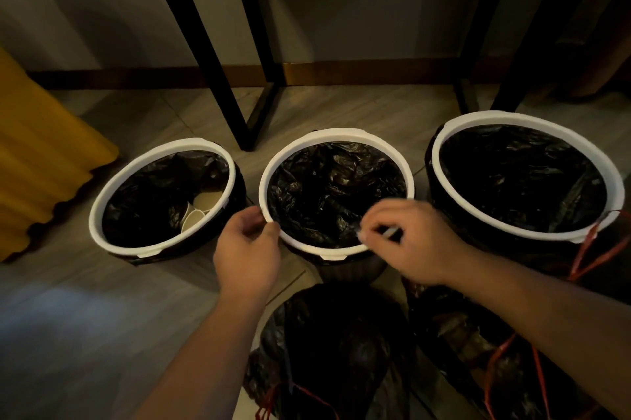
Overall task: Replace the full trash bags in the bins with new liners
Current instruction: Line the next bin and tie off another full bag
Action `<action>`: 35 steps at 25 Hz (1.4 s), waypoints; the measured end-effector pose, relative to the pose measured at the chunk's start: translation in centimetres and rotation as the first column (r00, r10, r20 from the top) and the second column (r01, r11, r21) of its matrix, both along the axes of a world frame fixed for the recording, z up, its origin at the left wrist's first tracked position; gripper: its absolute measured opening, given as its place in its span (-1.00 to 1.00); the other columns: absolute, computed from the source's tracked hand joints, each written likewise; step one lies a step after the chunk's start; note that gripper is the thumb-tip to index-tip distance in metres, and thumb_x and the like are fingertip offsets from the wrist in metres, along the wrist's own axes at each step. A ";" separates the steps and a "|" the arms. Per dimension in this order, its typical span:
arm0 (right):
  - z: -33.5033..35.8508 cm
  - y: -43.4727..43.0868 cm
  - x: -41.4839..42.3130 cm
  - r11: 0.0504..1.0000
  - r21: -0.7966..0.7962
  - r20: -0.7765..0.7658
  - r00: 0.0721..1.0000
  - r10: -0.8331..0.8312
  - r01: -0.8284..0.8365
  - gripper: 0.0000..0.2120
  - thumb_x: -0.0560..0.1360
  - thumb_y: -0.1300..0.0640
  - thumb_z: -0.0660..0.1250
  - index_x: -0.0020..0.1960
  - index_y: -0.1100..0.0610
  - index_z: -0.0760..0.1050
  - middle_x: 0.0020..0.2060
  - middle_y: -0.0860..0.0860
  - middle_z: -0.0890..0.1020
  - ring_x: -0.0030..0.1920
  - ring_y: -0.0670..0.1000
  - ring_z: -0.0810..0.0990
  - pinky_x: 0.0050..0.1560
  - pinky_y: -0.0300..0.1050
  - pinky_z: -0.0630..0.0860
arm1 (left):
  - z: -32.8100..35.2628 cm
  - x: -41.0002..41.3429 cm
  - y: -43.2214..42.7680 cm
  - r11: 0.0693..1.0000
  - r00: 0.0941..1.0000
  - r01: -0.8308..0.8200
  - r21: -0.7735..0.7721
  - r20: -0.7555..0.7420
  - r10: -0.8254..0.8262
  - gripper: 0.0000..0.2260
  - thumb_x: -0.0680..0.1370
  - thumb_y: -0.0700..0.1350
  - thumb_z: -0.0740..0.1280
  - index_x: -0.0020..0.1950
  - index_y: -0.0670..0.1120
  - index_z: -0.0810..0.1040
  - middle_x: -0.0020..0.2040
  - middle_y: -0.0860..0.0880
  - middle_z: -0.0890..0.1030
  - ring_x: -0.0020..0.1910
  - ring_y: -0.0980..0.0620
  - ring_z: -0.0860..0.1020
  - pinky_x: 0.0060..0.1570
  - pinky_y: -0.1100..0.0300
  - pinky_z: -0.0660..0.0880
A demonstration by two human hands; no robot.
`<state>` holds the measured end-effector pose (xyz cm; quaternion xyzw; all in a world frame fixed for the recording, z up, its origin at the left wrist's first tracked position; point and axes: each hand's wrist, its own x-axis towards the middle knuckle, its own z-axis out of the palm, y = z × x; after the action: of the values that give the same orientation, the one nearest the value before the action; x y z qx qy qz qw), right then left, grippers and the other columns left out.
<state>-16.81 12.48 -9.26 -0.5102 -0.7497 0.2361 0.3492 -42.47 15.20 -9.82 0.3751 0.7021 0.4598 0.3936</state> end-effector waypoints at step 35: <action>-1.1 20.7 -5.6 0.345 -0.931 0.347 0.565 0.748 0.115 -0.87 0.61 0.23 0.37 0.11 0.10 0.66 0.06 0.09 0.71 0.02 0.07 0.73 -0.10 -0.12 0.68 | -0.4 1.6 1.6 0.954 0.886 0.286 -0.093 -0.352 -0.301 -0.41 0.74 -0.07 0.14 0.74 0.16 -0.01 0.49 -0.02 0.50 0.35 -0.02 0.54 0.28 0.01 0.53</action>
<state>-22.39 33.22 -10.35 -0.4761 -0.6649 0.4317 -0.3806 -40.86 16.79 -10.26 0.5475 0.7064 0.3043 0.3295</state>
